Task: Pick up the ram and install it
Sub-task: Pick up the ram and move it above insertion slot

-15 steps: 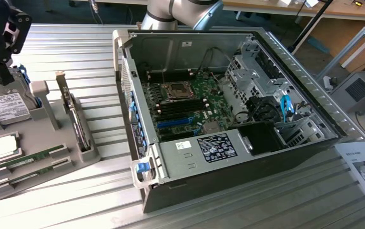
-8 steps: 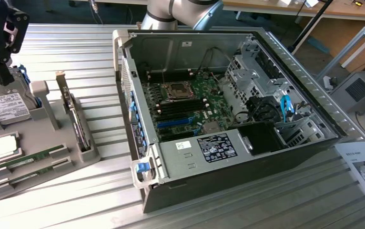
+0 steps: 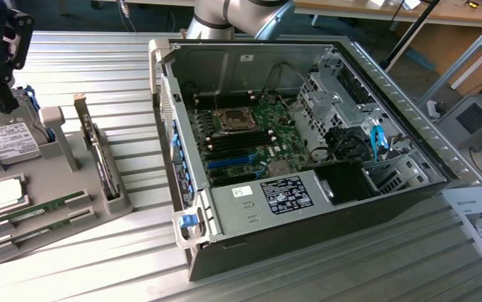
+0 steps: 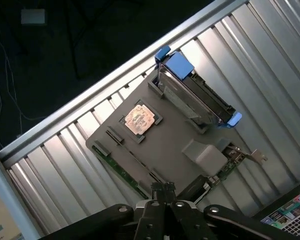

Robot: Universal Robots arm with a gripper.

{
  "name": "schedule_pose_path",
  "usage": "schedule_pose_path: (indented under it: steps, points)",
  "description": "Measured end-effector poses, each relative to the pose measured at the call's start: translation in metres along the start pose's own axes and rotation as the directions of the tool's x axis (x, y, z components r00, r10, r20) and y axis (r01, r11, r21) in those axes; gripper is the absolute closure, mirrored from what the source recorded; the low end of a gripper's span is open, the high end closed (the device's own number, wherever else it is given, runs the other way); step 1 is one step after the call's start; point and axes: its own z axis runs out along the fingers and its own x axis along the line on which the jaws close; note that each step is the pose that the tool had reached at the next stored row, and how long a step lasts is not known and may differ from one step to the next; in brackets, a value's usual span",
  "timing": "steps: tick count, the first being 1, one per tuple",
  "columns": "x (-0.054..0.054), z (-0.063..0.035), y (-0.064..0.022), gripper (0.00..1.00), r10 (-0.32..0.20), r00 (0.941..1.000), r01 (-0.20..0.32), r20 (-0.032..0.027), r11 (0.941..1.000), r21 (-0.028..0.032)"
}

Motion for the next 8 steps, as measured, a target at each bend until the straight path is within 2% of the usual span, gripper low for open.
schedule_pose_path:
  steps: [4, 8]
  points:
    - [0.0000, 0.0000, 0.0000, 0.89, -0.059, 0.9983, 0.059, -0.0024, 0.9983, 0.0019]
    - [0.0000, 0.0000, 0.0000, 0.89, -0.117, 0.9931, 0.117, -0.0049, 0.9931, 0.0037]
